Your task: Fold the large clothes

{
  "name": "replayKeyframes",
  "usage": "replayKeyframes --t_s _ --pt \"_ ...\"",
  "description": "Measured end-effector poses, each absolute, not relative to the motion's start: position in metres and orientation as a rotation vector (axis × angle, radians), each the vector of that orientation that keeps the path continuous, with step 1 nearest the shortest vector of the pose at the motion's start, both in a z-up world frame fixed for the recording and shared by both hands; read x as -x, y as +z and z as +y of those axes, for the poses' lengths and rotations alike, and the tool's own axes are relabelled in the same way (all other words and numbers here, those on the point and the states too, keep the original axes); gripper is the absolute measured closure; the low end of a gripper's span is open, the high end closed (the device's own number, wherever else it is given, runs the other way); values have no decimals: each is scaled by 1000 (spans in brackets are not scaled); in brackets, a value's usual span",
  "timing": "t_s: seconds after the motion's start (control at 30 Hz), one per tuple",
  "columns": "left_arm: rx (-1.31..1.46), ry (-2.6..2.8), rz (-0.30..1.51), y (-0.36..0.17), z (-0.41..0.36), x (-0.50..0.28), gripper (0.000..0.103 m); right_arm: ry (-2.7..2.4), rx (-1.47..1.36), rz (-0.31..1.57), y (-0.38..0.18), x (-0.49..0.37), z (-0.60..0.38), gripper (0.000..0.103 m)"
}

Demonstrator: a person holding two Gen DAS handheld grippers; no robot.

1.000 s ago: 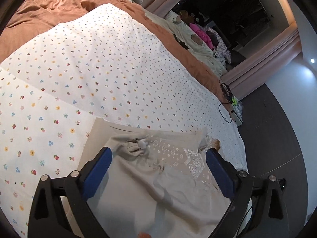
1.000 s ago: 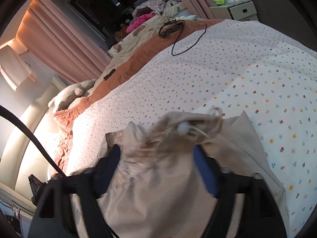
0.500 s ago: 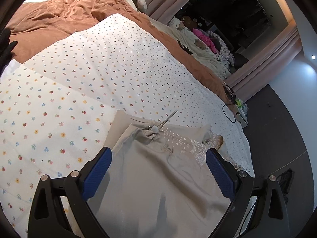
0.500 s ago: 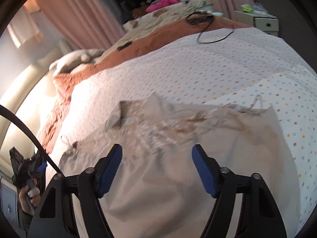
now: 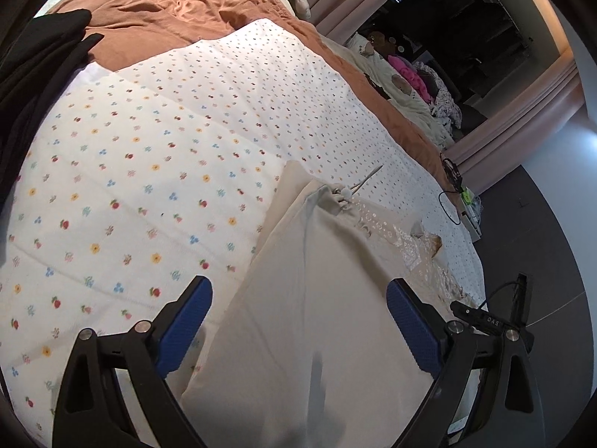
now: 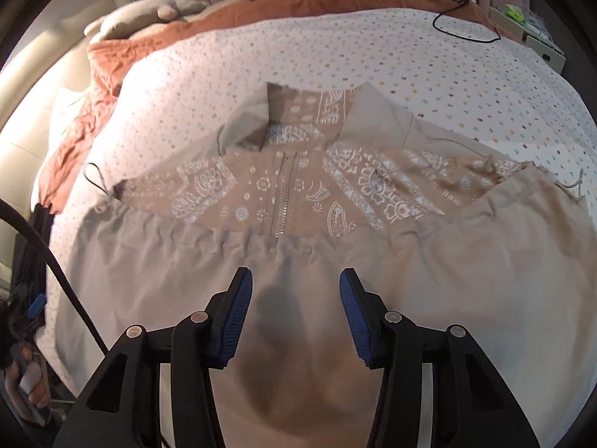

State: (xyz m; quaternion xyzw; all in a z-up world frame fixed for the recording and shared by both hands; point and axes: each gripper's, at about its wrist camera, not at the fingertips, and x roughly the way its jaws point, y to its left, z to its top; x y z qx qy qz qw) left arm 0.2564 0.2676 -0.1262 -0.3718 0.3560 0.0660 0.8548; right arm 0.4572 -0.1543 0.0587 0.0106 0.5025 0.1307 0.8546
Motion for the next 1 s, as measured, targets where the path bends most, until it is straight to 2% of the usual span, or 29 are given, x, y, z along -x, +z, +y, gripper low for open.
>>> replayKeyframes --t_s 0.13,0.17,0.2,0.27,0.33,0.4,0.63,0.8,0.87,0.93,1.0 --pt "810 156 756 -138 272 -236 7 246 -1 1089 40 -471 -144 57" --pt "817 163 759 -142 273 -231 7 241 10 1094 35 -475 -140 60" --pt "819 168 762 -144 273 -228 7 234 25 1100 30 -480 -136 72" --pt "821 180 781 -151 273 -223 10 236 47 1113 21 -492 -129 83" --pt "831 185 801 -157 273 -218 13 264 41 1114 19 -498 -128 98" --pt "840 187 811 -162 271 -214 13 271 66 1099 23 -501 -124 103" --pt "871 183 825 -167 267 -203 13 286 69 982 63 -503 -122 103" --pt "905 166 833 -170 263 -189 13 272 77 976 56 -515 -118 103" --pt "931 158 830 -172 264 -183 18 268 77 984 48 -519 -118 103" --pt "965 156 834 -175 266 -178 28 262 73 996 43 -524 -116 103" --pt "1007 135 832 -180 266 -176 31 258 74 1007 35 -527 -113 103"
